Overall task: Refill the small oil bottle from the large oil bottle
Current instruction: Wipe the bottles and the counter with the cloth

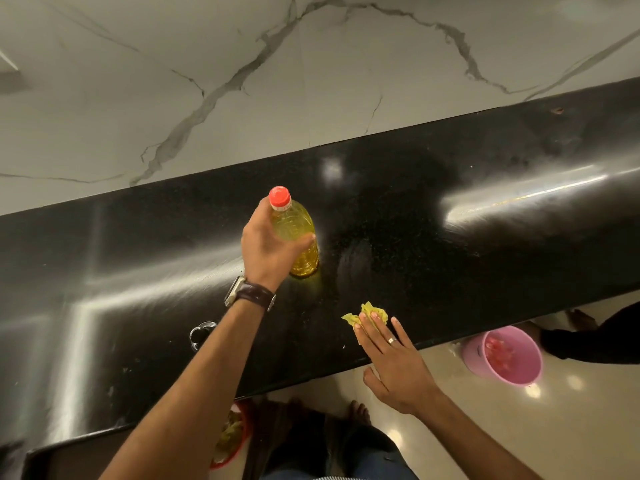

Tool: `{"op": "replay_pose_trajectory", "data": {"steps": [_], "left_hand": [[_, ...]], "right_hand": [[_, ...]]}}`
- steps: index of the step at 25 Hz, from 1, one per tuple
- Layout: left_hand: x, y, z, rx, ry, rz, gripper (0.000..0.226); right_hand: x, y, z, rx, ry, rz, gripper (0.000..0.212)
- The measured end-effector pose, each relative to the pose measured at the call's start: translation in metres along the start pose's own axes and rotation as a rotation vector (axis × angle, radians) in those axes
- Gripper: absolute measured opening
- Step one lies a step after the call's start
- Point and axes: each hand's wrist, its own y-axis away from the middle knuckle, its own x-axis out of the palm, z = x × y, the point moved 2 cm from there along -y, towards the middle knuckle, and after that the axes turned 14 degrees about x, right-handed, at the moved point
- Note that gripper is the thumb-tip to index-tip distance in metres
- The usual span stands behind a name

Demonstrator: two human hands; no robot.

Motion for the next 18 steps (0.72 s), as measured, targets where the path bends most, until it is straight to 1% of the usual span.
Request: {"op": "replay_pose_trajectory", "data": {"steps": [3,5,6,8,10,11,13,14,15,16,17,18], "left_hand": [[-0.001,-0.005,0.004,-0.022,0.007,0.037,0.084],[-0.001,-0.007,0.005,-0.057,0.006,0.046,0.083],[0.001,-0.007,0.006,-0.075,0.0,0.052,0.081],[0.004,-0.005,0.009,-0.113,-0.011,0.061,0.081],[0.007,-0.004,0.011,-0.154,-0.014,0.075,0.089],[0.008,-0.003,0.011,-0.181,-0.025,0.088,0.098],[0.007,0.008,0.005,-0.237,-0.066,0.096,0.117],[0.005,0.02,0.0,-0.238,-0.077,0.072,0.122],[0.002,0.038,-0.007,-0.208,-0.075,0.033,0.122],[-0.002,0.064,-0.016,-0.15,-0.059,-0.007,0.114],[-0.004,0.098,-0.023,-0.094,-0.04,-0.001,0.103],[-0.004,0.136,-0.024,-0.067,-0.039,0.057,0.09]], "right_hand": [[-0.004,-0.022,0.007,0.133,-0.045,-0.05,0.081],[-0.021,-0.058,0.027,0.232,-0.081,-0.053,0.082],[-0.029,-0.074,0.044,0.233,-0.096,-0.031,0.083],[-0.032,-0.083,0.086,0.102,-0.098,-0.041,0.082],[-0.011,-0.053,0.114,-0.083,-0.087,-0.019,0.08],[0.001,-0.028,0.115,-0.153,-0.083,-0.01,0.08],[0.013,0.013,0.086,-0.173,-0.074,0.006,0.082],[0.012,0.02,0.065,-0.128,-0.058,-0.008,0.083],[0.008,0.014,0.045,-0.033,-0.029,-0.038,0.083],[-0.002,-0.004,0.03,0.077,0.008,-0.058,0.084],[-0.015,-0.027,0.024,0.163,0.018,-0.064,0.084],[-0.025,-0.051,0.027,0.205,-0.013,-0.04,0.085]]}}
